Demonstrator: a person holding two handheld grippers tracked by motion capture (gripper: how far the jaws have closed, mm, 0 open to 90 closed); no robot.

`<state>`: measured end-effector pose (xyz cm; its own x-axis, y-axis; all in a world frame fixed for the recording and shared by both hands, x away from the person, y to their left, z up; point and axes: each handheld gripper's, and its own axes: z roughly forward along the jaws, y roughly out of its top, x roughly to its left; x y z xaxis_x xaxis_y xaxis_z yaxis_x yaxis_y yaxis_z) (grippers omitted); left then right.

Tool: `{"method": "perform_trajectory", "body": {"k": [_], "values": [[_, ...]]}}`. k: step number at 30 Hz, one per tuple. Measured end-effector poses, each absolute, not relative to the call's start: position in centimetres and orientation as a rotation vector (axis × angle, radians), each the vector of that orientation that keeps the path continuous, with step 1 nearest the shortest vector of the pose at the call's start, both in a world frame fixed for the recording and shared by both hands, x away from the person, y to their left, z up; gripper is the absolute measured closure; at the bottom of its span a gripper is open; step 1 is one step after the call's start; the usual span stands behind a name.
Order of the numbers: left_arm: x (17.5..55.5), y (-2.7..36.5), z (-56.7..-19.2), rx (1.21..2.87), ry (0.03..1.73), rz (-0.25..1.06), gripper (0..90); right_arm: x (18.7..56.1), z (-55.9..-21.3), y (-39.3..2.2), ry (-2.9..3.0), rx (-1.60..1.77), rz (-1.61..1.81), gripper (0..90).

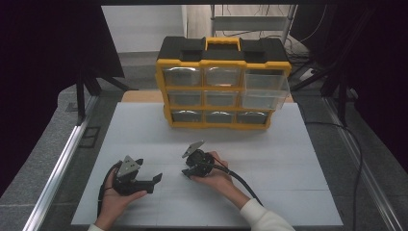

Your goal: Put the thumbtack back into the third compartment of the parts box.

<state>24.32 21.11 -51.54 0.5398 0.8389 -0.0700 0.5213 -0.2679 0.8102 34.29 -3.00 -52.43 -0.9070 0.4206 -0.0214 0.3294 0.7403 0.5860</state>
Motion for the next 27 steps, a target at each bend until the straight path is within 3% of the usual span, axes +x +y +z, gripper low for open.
{"method": "perform_trajectory", "body": {"k": [3,6,20,27], "values": [[24.3,21.1,-51.5,1.941,1.104,0.482,9.6,34.3,-52.4,-3.1,2.786,0.622,0.897,74.9],[24.3,21.1,-51.5,1.943,1.105,0.481,9.6,34.4,-52.4,-3.3,2.784,0.644,0.899,81.4],[24.3,21.1,-51.5,1.939,1.104,0.484,9.6,34.6,-52.3,-3.8,2.768,0.681,0.954,82.8],[24.3,21.1,-51.5,1.940,1.105,0.485,9.6,34.7,-50.5,-4.9,2.725,0.744,1.101,82.7]]}}
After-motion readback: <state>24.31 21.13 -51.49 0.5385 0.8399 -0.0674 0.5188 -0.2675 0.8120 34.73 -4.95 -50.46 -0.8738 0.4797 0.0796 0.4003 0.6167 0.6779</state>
